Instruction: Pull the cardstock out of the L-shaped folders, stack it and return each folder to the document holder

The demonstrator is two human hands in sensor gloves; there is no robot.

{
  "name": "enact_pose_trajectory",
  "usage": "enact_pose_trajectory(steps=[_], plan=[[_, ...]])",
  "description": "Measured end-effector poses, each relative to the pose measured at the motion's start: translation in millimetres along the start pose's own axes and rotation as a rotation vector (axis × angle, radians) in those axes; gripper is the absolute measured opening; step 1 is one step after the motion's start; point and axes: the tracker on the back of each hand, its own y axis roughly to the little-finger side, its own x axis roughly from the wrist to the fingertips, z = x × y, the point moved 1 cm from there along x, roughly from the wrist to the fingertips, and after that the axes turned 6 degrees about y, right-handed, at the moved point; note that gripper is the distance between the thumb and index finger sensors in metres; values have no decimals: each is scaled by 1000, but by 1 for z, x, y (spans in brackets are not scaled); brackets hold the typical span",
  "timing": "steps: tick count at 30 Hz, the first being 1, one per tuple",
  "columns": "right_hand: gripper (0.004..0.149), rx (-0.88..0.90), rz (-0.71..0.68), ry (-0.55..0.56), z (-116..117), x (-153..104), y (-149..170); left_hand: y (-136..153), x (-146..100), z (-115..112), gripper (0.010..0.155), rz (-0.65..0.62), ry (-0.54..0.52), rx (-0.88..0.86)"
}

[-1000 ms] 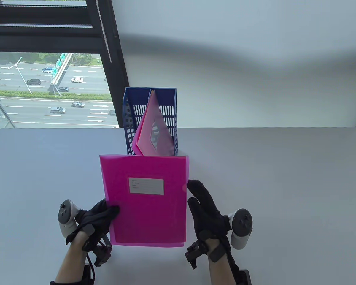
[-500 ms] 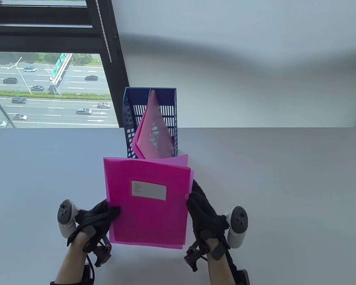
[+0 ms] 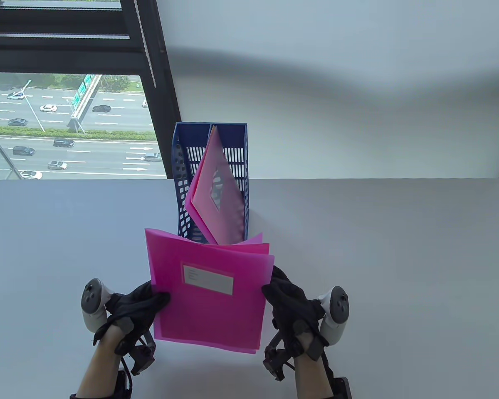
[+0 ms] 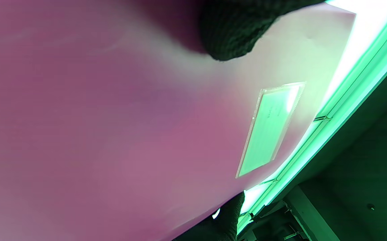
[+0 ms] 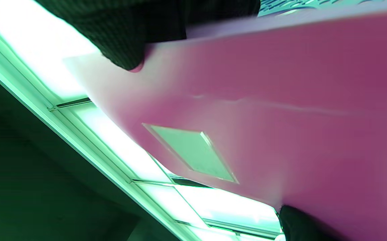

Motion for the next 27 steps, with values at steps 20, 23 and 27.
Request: enact_pose_trajectory(steps=[20, 23, 27], plan=[[37, -193, -27, 57, 0, -1, -5, -2, -1, 2, 43, -6, -39, -10], [39, -393, -83, 152, 0, -4, -13, -2, -2, 4, 43, -6, -55, -10], [39, -589, -139, 227, 6, -8, -18, -3, -4, 6, 43, -17, -87, -25]])
